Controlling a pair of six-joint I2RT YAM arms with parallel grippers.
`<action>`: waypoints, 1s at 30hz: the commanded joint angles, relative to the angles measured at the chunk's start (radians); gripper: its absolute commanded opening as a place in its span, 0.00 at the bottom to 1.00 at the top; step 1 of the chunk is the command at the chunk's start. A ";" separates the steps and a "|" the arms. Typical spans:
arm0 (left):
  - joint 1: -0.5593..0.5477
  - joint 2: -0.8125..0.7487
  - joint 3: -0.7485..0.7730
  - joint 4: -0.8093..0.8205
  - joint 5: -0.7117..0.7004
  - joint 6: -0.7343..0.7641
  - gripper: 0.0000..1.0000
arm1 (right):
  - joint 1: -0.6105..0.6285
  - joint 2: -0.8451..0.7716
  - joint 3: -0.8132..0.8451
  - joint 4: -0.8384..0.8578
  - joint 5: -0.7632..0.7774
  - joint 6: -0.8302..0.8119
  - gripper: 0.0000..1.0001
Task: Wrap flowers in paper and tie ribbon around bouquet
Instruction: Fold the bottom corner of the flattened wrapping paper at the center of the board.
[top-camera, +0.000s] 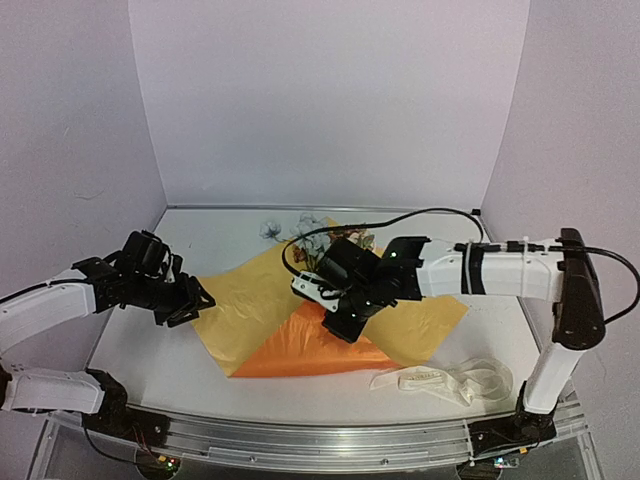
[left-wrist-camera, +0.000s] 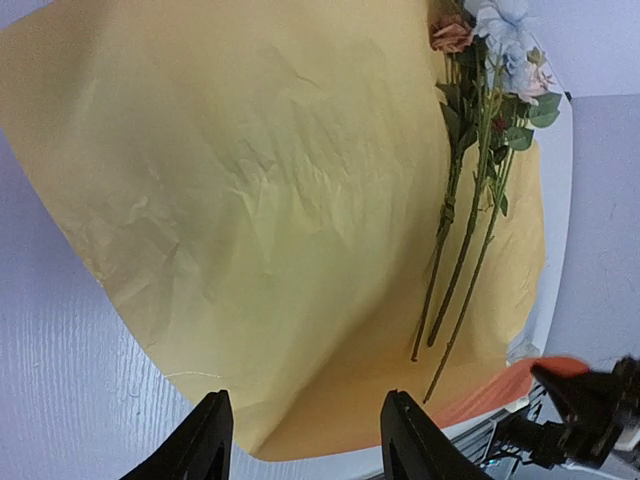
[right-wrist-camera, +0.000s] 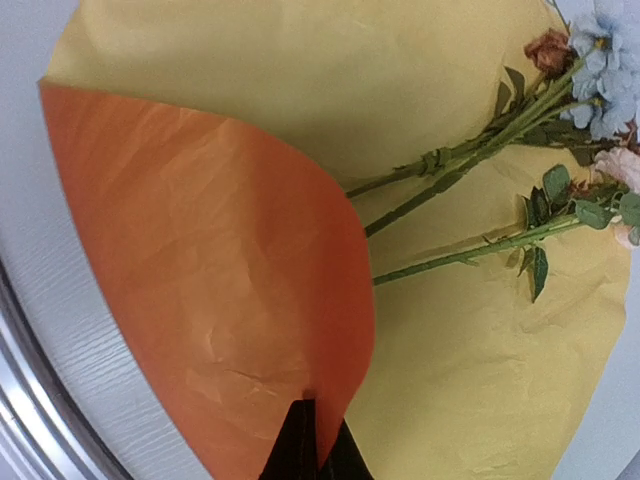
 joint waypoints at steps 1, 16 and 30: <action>-0.074 0.010 0.056 0.061 -0.019 0.092 0.51 | -0.082 0.125 0.124 -0.035 -0.018 0.056 0.00; -0.277 0.356 0.127 0.367 0.075 0.191 0.43 | -0.214 0.349 0.367 -0.012 0.060 0.061 0.00; -0.293 0.577 0.123 0.447 0.089 0.193 0.32 | -0.232 0.341 0.337 -0.020 0.116 0.086 0.03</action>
